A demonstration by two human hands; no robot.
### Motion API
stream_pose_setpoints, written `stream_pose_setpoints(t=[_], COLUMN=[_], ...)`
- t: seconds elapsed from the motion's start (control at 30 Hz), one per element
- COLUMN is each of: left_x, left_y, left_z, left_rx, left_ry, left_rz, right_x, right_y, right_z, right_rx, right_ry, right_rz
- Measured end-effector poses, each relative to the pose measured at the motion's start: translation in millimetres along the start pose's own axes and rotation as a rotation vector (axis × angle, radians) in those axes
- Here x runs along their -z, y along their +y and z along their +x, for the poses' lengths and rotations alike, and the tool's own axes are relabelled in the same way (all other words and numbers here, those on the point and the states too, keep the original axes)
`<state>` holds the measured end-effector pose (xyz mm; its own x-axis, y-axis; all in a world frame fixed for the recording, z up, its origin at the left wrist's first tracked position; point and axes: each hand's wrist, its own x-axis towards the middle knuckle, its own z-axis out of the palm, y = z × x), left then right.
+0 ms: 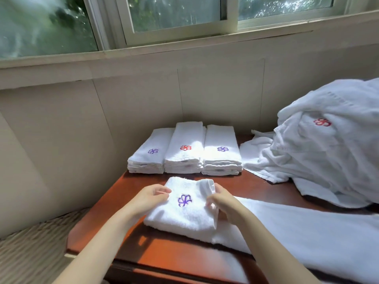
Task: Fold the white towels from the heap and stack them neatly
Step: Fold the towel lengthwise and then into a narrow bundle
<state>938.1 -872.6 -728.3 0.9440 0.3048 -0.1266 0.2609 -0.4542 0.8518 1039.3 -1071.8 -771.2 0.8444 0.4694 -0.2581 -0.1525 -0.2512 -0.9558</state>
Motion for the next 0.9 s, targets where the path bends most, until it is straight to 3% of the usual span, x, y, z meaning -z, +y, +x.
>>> stream_pose_setpoints(t=[0.3, 0.47, 0.63, 0.8, 0.9], left_x=[-21.9, -42.3, -92.1, -163.1, -196.7], left_y=[24.2, 41.7, 64.1, 89.5, 92.9], left_z=[-14.1, -22.3, -18.0, -14.4, -13.2], left_rx=[-0.048, -0.134, -0.251, -0.34, -0.378], left_ry=[0.055, 0.1, 0.072, -0.055, -0.036], left_rz=[0.003, -0.058, -0.023, 0.095, 0.15], right_x=[-7.9, 56.6, 157.7, 203.9, 204.9], right_y=[2.9, -8.8, 12.0, 48.9, 58.0], right_z=[-9.8, -47.8, -111.3, -155.1, -157.4], right_rx=[0.185, 0.239, 0.125, -0.081, -0.147], right_ry=[0.266, 0.411, 0.681, 0.683, 0.67], right_rz=[-0.051, 0.087, -0.004, -0.192, -0.134])
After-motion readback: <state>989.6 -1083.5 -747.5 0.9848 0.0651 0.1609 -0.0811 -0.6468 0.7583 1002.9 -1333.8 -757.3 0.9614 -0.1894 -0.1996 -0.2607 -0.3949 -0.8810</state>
